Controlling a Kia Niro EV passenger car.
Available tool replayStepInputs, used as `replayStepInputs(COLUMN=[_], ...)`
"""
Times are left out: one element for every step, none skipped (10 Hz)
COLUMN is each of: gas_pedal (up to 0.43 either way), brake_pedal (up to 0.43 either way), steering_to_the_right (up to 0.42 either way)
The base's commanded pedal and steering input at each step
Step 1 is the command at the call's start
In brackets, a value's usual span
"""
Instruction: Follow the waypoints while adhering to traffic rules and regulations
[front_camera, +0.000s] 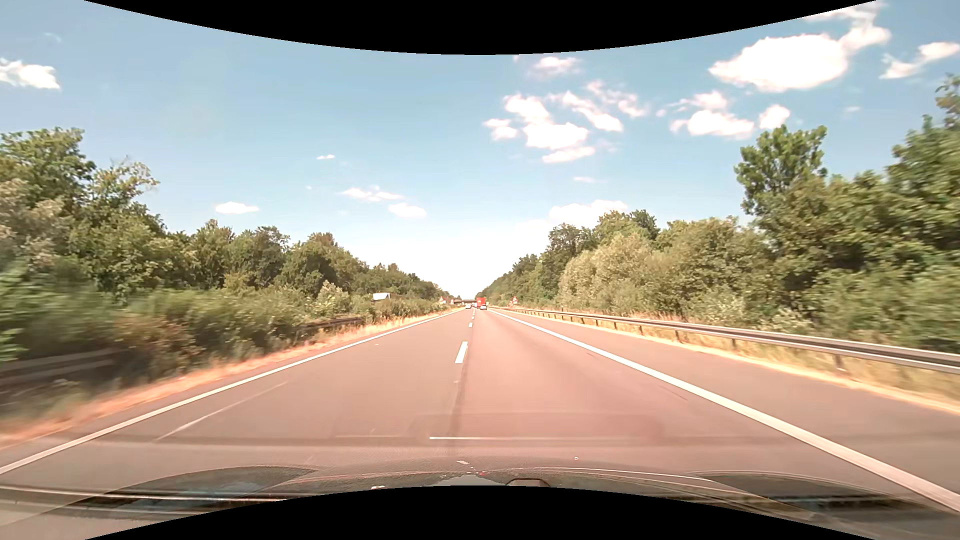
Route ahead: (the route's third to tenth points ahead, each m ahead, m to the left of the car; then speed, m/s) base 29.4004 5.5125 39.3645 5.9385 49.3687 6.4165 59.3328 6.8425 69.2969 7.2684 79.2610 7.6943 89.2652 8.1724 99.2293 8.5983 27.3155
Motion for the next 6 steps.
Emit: replayStepInputs(gas_pedal=[0.059,0.059,0.059,0.047,0.047,0.008], brake_pedal=[0.000,0.000,0.000,0.000,0.000,0.000], steering_to_the_right=[-0.006,-0.007,-0.007,-0.007,-0.006,-0.006])
